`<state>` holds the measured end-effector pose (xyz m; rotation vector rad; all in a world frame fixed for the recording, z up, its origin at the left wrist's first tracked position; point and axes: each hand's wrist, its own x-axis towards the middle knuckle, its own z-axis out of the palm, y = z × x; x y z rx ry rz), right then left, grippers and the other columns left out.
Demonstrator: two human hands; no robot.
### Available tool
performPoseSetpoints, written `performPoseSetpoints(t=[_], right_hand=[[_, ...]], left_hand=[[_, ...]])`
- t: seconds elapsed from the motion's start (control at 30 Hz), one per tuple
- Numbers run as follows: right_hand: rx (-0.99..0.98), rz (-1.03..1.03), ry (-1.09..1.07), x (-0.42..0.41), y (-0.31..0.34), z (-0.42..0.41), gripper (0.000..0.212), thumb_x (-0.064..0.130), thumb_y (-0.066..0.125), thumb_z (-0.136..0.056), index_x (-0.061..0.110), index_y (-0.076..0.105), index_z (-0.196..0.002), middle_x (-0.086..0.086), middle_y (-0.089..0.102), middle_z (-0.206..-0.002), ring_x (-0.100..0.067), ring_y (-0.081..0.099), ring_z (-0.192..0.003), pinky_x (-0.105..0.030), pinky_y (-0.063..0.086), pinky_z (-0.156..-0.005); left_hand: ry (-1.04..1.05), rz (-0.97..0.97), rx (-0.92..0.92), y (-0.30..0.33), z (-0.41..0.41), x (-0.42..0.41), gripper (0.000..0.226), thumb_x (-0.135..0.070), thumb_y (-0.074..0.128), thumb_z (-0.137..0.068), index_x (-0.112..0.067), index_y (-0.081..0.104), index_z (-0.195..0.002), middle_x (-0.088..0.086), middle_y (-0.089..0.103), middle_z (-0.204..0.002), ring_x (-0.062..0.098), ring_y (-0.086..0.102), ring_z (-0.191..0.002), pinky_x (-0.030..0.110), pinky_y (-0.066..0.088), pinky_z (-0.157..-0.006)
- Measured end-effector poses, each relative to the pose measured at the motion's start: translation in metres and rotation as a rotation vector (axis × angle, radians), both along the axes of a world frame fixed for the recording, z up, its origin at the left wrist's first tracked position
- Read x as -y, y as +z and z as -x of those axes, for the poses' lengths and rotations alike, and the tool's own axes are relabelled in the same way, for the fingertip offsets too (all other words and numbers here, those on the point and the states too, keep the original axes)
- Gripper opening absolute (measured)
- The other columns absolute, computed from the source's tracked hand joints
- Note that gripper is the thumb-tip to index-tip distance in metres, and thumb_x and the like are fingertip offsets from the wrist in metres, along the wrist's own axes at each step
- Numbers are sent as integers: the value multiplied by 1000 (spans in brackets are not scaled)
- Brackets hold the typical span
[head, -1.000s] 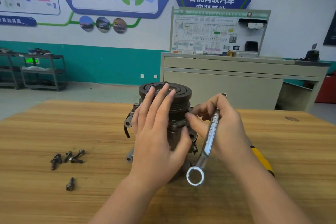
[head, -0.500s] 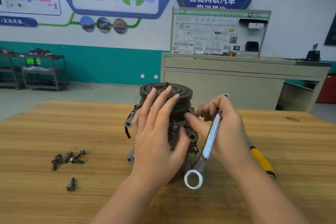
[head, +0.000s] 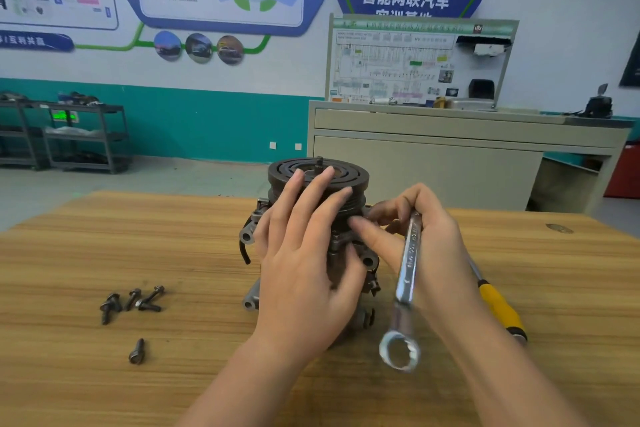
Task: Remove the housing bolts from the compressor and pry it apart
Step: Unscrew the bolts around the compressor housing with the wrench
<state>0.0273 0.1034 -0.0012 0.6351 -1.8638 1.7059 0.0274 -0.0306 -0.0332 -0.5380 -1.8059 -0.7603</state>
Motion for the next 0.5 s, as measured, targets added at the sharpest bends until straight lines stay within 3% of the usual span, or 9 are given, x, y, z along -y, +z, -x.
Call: performPoseSetpoints(t=[0.1, 0.17, 0.33, 0.5], right_hand=[[27, 16, 15, 1, 1, 0, 40, -5, 67, -84, 18, 35, -72, -7, 70, -82, -16, 65, -77, -26, 55, -72], [32, 33, 21, 2, 1, -2, 39, -4, 66, -84, 17, 35, -73, -8, 71, -83, -16, 64, -76, -23, 55, -69], [36, 56, -12, 2, 2, -1, 51, 3, 75, -79, 35, 39, -62, 1, 63, -70, -12, 58, -64, -20, 50, -61], [6, 38, 22, 1, 2, -2, 43, 5, 75, -79, 23, 37, -71, 2, 69, -75, -8, 60, -66, -18, 51, -61]], left_hand=[[47, 48, 10, -2, 1, -3, 55, -29, 51, -82, -25, 44, -136, -9, 32, -153, 14, 15, -148, 41, 17, -116], [62, 76, 7, -4, 0, -6, 56, -31, 51, -82, -25, 42, -137, -8, 30, -155, 15, 13, -149, 40, 15, -117], [66, 109, -5, -6, -1, -9, 56, -31, 51, -83, -23, 43, -137, -7, 32, -155, 15, 12, -149, 35, 10, -119], [66, 99, -10, -5, -1, -9, 56, -30, 52, -82, -22, 44, -137, -7, 33, -154, 15, 14, -149, 36, 12, -118]])
